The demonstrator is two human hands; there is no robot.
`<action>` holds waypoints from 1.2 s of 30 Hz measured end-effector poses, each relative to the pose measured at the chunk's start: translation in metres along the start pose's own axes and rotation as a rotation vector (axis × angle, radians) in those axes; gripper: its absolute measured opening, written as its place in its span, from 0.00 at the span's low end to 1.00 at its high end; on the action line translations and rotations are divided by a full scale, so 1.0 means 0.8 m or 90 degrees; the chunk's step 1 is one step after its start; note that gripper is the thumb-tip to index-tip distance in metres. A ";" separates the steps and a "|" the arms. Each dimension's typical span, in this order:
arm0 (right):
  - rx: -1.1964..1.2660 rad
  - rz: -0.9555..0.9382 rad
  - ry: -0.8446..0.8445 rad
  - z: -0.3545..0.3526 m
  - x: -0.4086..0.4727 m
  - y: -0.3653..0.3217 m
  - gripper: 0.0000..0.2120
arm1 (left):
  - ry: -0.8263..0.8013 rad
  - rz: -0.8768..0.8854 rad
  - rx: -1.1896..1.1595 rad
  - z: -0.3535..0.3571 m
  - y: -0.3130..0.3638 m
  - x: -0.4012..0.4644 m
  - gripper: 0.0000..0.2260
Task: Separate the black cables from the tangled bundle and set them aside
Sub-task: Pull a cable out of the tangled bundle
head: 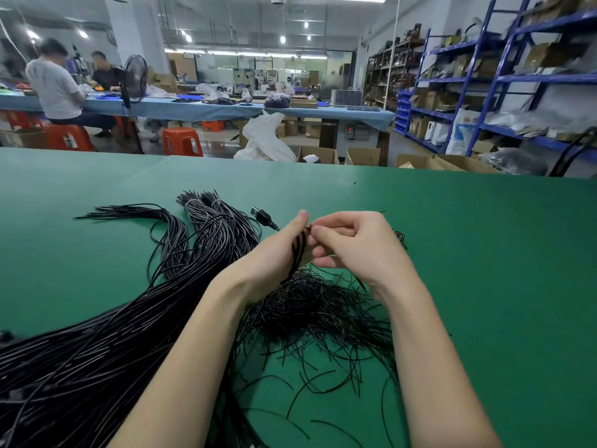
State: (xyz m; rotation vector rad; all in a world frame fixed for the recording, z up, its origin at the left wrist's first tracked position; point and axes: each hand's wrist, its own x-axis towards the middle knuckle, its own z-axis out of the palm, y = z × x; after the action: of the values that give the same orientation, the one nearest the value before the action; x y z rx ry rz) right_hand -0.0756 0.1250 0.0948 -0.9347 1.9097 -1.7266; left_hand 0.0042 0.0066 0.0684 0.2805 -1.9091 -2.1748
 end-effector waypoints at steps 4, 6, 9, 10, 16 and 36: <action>0.134 0.080 -0.082 0.003 -0.004 0.009 0.04 | 0.055 0.019 -0.145 0.003 0.004 0.002 0.28; 0.126 0.095 -0.099 0.002 -0.004 0.014 0.04 | 0.057 0.023 -0.174 0.006 0.007 0.000 0.29; 0.072 0.082 -0.091 -0.002 -0.006 0.015 0.02 | 0.050 0.047 -0.243 0.006 0.009 -0.003 0.29; 0.041 0.069 -0.080 -0.003 -0.006 0.014 0.02 | 0.036 0.052 -0.252 0.005 0.010 -0.003 0.29; -0.152 0.005 0.035 0.001 -0.002 0.019 0.05 | 0.008 0.093 -0.244 0.007 0.002 0.002 0.21; -0.182 -0.120 -0.281 -0.037 -0.009 -0.009 0.11 | -0.445 -0.039 0.078 0.020 -0.009 -0.024 0.17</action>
State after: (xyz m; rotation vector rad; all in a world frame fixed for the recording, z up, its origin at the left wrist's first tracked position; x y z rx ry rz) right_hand -0.0897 0.1507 0.1056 -1.5014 1.8349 -1.2156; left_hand 0.0170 0.0287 0.0630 -0.4757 -2.3982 -2.3992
